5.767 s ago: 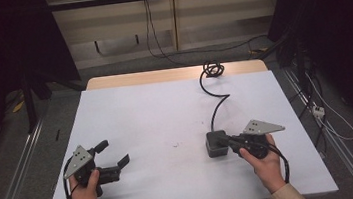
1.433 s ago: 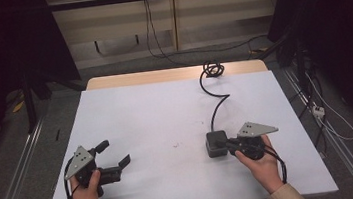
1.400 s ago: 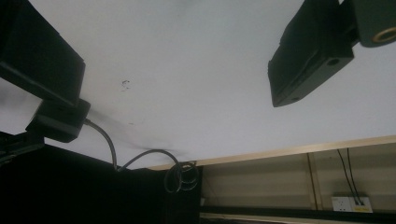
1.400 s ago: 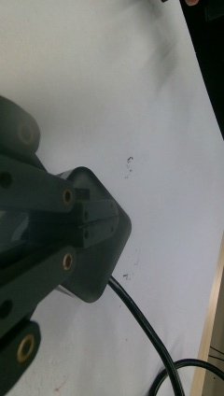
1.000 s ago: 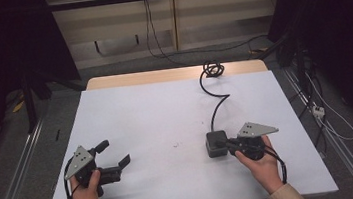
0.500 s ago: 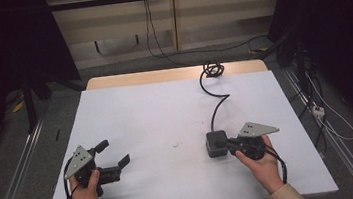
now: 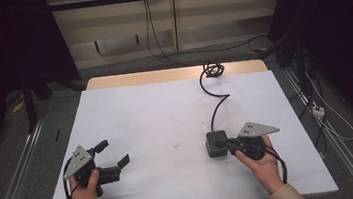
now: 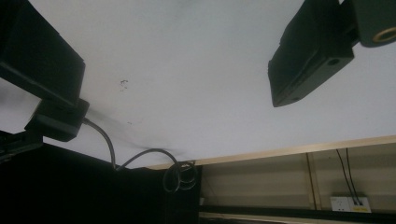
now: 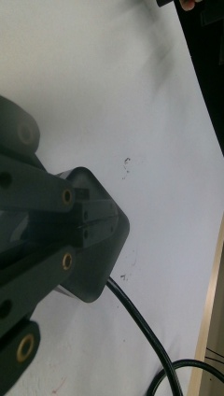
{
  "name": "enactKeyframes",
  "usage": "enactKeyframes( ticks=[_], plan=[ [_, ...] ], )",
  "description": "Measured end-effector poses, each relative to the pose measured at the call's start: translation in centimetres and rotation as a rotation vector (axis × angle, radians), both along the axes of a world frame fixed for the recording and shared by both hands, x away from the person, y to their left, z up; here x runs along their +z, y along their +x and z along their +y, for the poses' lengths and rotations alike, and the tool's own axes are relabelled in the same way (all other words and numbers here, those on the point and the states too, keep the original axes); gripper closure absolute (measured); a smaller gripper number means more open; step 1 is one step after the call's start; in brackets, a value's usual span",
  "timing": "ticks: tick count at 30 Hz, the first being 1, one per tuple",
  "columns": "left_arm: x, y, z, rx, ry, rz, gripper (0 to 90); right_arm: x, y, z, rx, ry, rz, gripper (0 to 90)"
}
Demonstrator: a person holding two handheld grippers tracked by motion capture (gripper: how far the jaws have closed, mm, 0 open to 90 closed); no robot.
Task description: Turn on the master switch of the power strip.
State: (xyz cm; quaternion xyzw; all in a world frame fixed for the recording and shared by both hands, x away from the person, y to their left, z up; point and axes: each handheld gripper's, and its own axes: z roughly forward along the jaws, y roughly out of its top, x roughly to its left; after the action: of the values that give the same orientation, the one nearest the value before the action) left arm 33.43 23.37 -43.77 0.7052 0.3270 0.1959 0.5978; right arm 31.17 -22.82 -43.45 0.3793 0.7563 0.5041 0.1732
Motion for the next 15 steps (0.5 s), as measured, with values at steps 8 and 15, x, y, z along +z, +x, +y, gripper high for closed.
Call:
enactKeyframes(
  ticks=[8, 15],
  plan=[
    [0.03, -0.01, -0.02, 0.001, -0.004, -0.001, 3.5, 0.06, -0.01, -0.06, -0.001, 0.003, -0.003, 90.0],
    [0.03, 0.02, 0.02, 0.001, -0.002, -0.004, 3.4, 0.04, 0.00, -0.06, -0.002, 0.005, -0.004, 90.0]
  ],
)
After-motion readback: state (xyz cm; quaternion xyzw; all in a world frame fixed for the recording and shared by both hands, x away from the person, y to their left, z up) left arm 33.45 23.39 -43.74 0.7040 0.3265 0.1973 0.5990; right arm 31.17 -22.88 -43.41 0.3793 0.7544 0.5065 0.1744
